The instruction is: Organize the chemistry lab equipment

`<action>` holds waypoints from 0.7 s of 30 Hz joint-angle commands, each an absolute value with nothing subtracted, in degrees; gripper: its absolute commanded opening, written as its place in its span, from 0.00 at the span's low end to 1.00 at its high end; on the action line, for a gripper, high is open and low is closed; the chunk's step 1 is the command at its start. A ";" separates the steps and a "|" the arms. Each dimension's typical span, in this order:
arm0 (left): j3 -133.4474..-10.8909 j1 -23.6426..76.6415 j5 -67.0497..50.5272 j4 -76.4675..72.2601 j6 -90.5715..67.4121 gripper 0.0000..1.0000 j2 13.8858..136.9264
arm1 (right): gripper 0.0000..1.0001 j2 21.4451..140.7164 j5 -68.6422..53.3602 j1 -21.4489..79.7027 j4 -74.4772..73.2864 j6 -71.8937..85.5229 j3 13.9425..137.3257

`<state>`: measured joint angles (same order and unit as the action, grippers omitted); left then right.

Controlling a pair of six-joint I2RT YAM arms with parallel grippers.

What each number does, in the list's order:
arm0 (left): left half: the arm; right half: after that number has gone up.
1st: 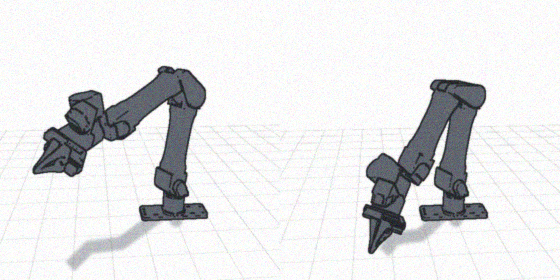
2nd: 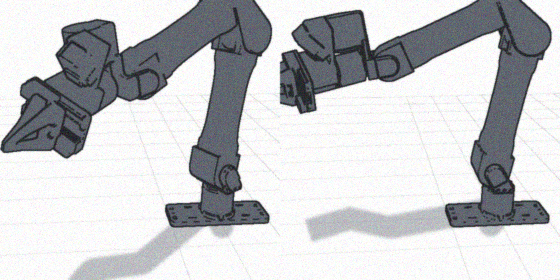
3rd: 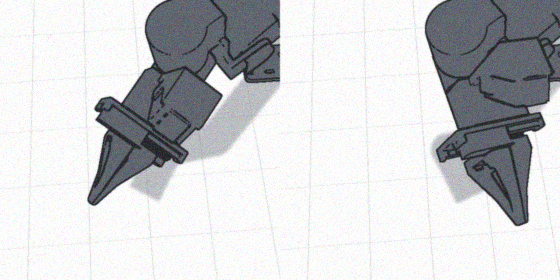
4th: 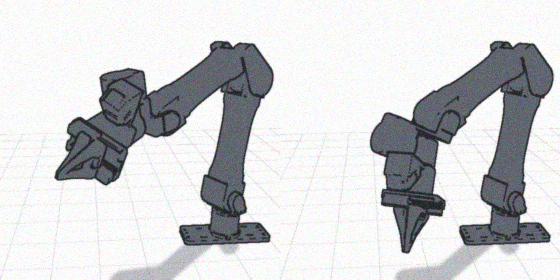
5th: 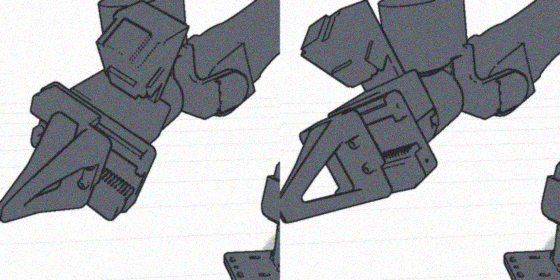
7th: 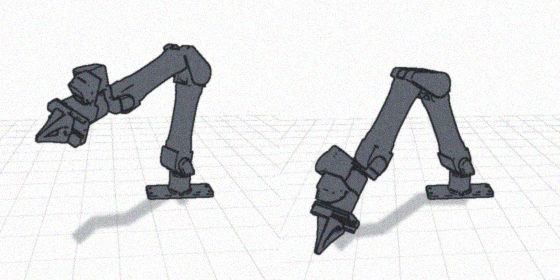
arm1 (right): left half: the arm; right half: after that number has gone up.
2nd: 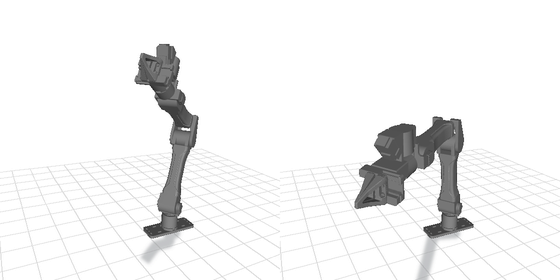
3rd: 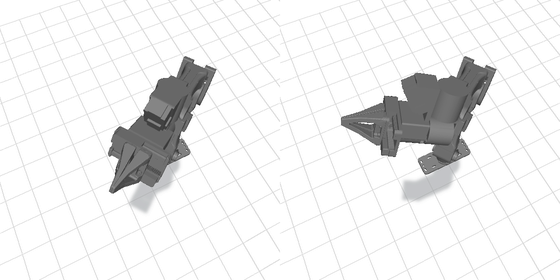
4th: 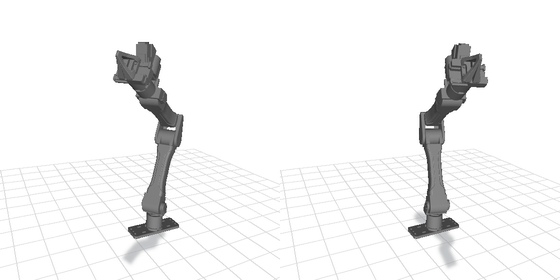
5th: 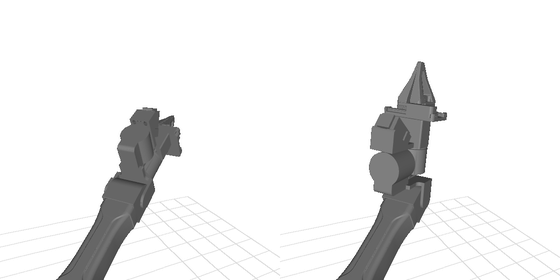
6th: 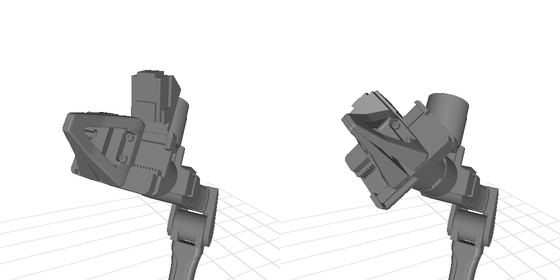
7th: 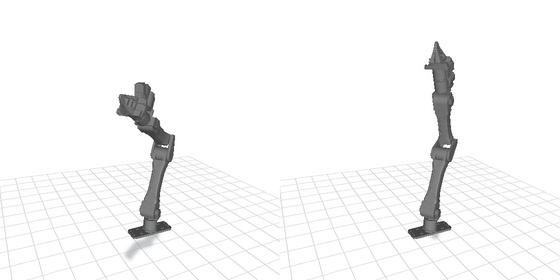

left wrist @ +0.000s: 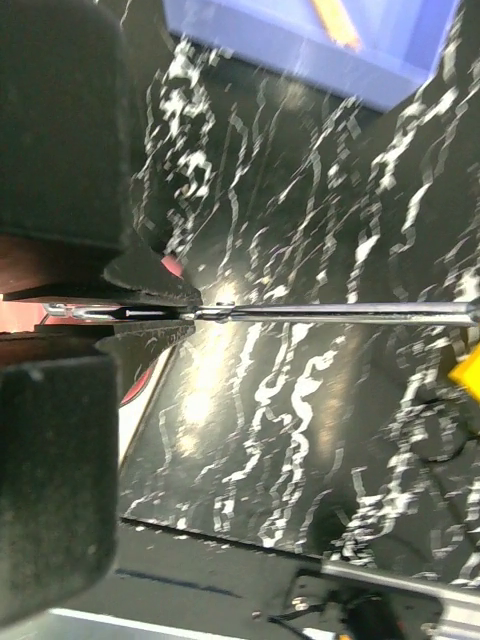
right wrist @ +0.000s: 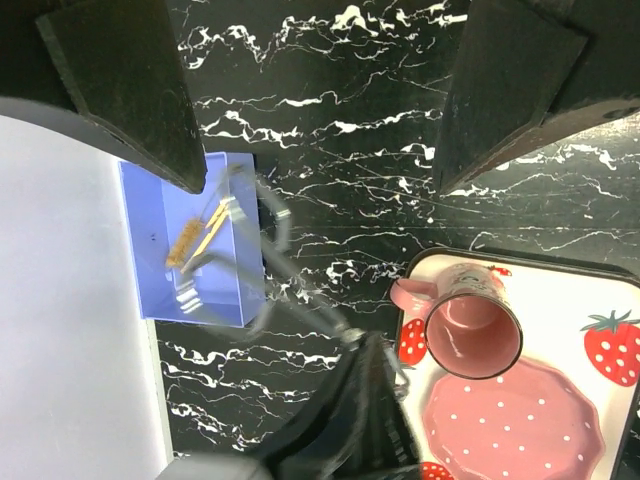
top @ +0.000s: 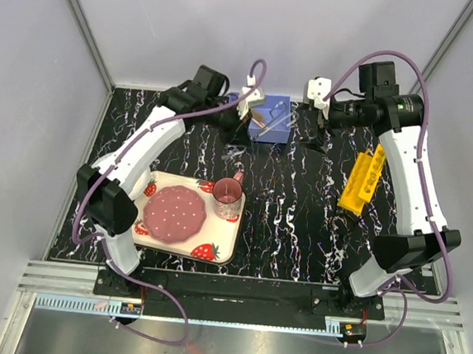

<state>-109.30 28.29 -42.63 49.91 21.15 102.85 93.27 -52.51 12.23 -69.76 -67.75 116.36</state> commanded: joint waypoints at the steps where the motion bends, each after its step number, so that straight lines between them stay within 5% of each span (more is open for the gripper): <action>1: -104.51 31.63 -38.17 52.91 28.56 0.06 97.74 | 1.00 94.39 -50.01 13.36 -68.38 -64.69 119.00; 8: -102.22 34.36 -34.19 53.17 30.41 0.06 95.71 | 0.94 96.76 -55.01 15.64 -73.99 -62.84 117.16; 15: -99.50 36.30 -31.56 53.00 31.73 0.05 92.64 | 0.77 99.93 -58.27 18.19 -78.57 -61.70 117.16; 18: -98.61 36.47 -31.12 52.56 31.82 0.06 91.06 | 0.62 101.24 -58.36 19.07 -81.29 -62.40 118.56; 21: -98.44 36.74 -31.11 52.47 31.73 0.05 90.36 | 0.36 103.00 -58.18 20.21 -84.81 -63.37 120.93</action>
